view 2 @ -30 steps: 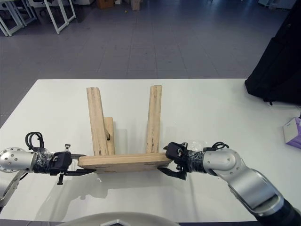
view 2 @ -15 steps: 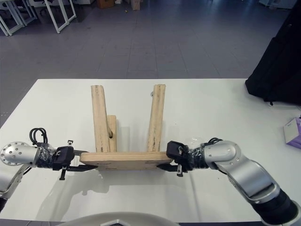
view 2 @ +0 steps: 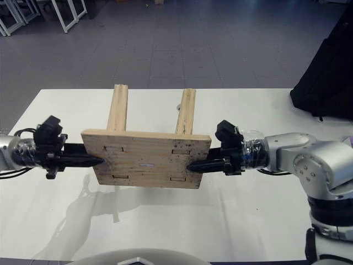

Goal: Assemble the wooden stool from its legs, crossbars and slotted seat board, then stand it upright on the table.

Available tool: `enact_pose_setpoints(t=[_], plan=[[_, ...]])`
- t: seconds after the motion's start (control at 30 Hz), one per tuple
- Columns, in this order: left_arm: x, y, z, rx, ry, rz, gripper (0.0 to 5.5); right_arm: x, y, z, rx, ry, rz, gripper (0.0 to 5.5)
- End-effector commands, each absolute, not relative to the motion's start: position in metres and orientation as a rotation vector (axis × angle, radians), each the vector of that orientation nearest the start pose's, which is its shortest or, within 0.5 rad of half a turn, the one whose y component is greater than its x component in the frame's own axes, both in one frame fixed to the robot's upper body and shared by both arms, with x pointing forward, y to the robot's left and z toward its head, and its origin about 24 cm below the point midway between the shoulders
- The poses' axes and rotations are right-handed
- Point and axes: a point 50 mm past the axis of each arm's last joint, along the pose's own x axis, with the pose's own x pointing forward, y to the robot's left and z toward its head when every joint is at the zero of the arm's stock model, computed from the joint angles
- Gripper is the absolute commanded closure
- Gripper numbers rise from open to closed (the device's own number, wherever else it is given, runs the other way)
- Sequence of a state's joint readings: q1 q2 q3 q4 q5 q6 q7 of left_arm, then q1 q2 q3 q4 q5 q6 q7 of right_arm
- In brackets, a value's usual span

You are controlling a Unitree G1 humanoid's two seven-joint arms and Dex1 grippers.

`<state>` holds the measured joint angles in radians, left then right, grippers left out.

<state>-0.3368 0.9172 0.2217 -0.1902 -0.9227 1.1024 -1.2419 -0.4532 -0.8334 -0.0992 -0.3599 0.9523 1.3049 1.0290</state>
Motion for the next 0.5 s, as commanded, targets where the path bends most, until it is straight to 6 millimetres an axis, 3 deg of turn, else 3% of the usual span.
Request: enact_pose_setpoints(t=[0.03,0.13,0.27,0.4,0.5], plan=[[0.257,0.209,0.186,-0.633,0.725,-1.273,4.18,0.279,-0.165,0.209,0.466,0.642,1.271,3.95],[0.276,0.212,0.179,-0.897,0.782,-1.275,4.18,0.302,-0.165,0.220,0.802,0.640,1.371,3.95],[0.294,0.219,0.164,-0.997,0.841,-1.085,4.18,0.331,-0.170,0.208,1.063,0.803,1.188,3.95],[0.307,0.225,0.152,-1.101,0.891,-0.925,4.18,0.338,-0.169,0.186,1.197,0.942,1.040,3.95],[0.317,0.232,0.149,-1.181,0.894,-0.800,3.49,0.341,-0.172,0.183,1.293,0.972,0.969,3.73]])
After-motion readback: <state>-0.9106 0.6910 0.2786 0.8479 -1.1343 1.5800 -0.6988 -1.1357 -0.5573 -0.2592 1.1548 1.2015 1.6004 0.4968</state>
